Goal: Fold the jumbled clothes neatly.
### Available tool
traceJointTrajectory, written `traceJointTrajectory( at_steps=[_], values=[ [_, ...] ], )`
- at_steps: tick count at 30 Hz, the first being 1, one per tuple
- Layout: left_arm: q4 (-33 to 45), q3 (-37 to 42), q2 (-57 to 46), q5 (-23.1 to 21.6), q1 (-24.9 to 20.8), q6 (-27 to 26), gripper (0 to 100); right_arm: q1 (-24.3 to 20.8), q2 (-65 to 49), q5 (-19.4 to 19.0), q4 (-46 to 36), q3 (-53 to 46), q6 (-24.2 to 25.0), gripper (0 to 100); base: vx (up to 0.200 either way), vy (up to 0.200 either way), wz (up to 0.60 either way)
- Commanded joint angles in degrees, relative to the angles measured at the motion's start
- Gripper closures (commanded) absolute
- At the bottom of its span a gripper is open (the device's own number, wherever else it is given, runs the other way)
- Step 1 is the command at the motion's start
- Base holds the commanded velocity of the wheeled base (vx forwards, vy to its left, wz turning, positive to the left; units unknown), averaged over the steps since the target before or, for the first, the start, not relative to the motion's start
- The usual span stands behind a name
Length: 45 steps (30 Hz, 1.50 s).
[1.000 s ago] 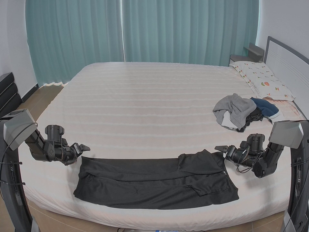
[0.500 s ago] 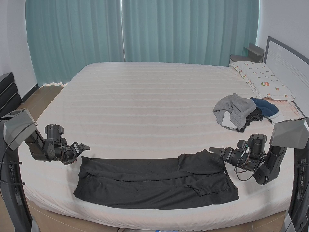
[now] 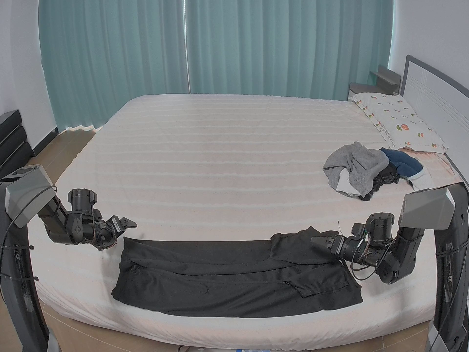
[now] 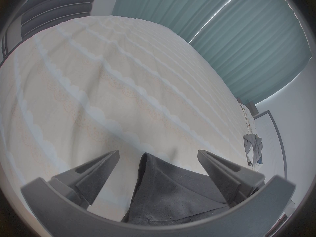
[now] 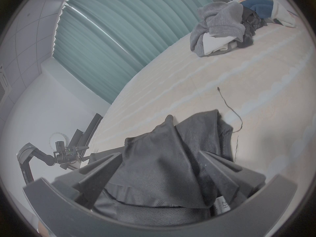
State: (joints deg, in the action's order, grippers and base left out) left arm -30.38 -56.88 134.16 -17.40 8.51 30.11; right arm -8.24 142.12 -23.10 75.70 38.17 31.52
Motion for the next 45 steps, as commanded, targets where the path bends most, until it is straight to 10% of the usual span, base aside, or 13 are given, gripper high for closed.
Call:
traceJointTrajectory(
  at_steps=[1, 24, 25, 33, 38, 45],
  values=[
    [-0.03, 0.02, 0.14, -0.01, 0.02, -0.05, 0, -0.11, 0.35, -0.01, -0.03, -0.64, -0.06, 100, 0.000, 0.000, 0.00],
    [0.23, 0.02, 0.05, -0.01, 0.02, -0.14, 0, 1.82, -2.20, -0.01, -1.79, -6.00, -6.74, 100, 0.000, 0.000, 0.00],
    [0.14, 0.02, 0.05, -0.01, 0.02, -0.14, 0, 1.82, -2.11, -0.01, -1.70, -6.00, -6.74, 0, 0.000, 0.000, 0.00],
    [-0.29, 0.02, 0.05, -0.09, 0.02, -0.05, 0, 2.62, -2.64, -1.07, -1.70, -4.42, -5.16, 0, 0.000, 0.000, 0.00],
    [-0.03, -0.77, -0.30, -1.68, 0.54, 1.71, 0, 3.14, -1.23, -2.65, 0.32, 1.29, 12.95, 0, 0.000, 0.000, 0.00],
    [-0.47, 3.71, -3.38, -1.50, 0.81, 7.95, 0, 3.58, -0.88, -2.91, 5.16, 0.68, 17.96, 0, 0.000, 0.000, 0.00]
  ],
)
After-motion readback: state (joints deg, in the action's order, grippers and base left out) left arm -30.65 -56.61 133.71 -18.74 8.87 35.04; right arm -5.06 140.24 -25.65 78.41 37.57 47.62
